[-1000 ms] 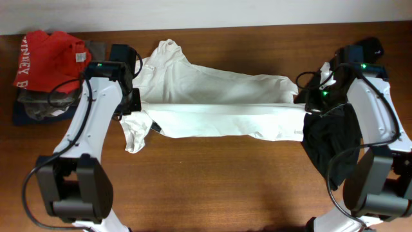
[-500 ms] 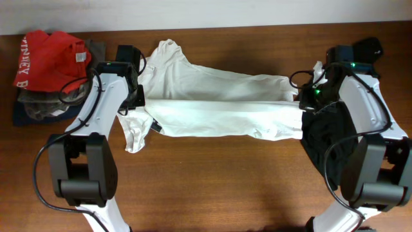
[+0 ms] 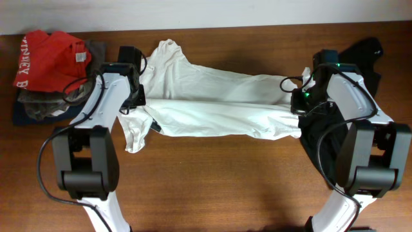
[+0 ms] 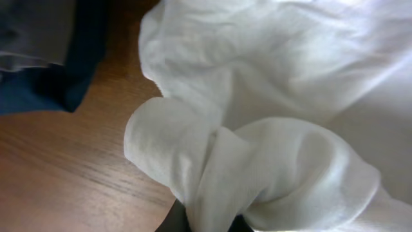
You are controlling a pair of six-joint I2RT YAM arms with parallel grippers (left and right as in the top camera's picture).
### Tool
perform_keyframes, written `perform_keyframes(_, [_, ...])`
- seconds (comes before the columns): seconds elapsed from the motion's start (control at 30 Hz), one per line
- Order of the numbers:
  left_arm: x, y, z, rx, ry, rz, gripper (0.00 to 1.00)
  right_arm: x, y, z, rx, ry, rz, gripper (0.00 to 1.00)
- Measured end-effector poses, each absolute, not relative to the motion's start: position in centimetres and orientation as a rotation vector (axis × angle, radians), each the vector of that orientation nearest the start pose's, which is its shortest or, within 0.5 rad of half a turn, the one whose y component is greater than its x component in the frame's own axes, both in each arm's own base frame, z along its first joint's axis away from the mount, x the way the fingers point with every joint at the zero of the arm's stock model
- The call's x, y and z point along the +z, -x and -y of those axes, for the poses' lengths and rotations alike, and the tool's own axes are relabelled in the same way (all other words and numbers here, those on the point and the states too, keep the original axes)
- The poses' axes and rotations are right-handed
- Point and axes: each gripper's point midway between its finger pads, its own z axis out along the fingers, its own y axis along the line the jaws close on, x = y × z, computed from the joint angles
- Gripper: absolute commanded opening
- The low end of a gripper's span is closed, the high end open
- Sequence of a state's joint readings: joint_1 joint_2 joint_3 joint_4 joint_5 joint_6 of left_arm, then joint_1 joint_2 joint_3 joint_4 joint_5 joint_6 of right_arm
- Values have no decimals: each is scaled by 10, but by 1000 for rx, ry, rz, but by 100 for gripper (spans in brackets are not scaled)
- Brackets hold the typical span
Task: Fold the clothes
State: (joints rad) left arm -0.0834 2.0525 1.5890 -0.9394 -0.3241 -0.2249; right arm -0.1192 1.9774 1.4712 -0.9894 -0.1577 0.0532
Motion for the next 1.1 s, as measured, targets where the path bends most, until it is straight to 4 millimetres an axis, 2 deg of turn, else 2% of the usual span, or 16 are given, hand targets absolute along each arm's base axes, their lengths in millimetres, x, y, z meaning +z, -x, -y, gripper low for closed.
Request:
perform_keyframes(0.3, [29,-430,-20,455,237,-2939,1,43,-383,19,235,-256,-3057,4])
perform_keyframes(0.53, [28,-428,-20,459,235,-2949,1,23,-358,15,246,-275,-3134,4])
perform_keyframes(0.67, [27,-425,-20,463,234,-2958,1,19,-352,15,248,-278,-3150,4])
perform_keyframes(0.7, [27,-425,-20,464,233,-2959,1,19,-352,15,248,-278,-3149,5])
perform_keyframes(0.73, [27,-425,-20,463,233,-2960,1,19,-353,15,248,-278,-3149,15])
perform_keyframes(0.77, [27,-425,-20,463,233,-2960,12,19,-353,15,248,-290,-3148,36])
perform_keyframes(0.8, [27,-425,-20,465,231,-2960,30,19,-353,15,244,-291,-3147,56])
perform_keyframes(0.83, [27,-425,-21,469,230,-2959,48,19,-353,16,239,-285,-3147,63])
perform_keyframes(0.9, [28,-424,-23,480,237,-2959,66,19,-353,17,229,-286,-3147,68])
perform_keyframes(0.93, [28,-422,-24,489,237,-2965,72,19,-353,18,224,-288,-3148,70])
perform_keyframes(1.1, [34,-409,-28,526,230,-3023,78,29,-357,19,215,-290,-3149,72])
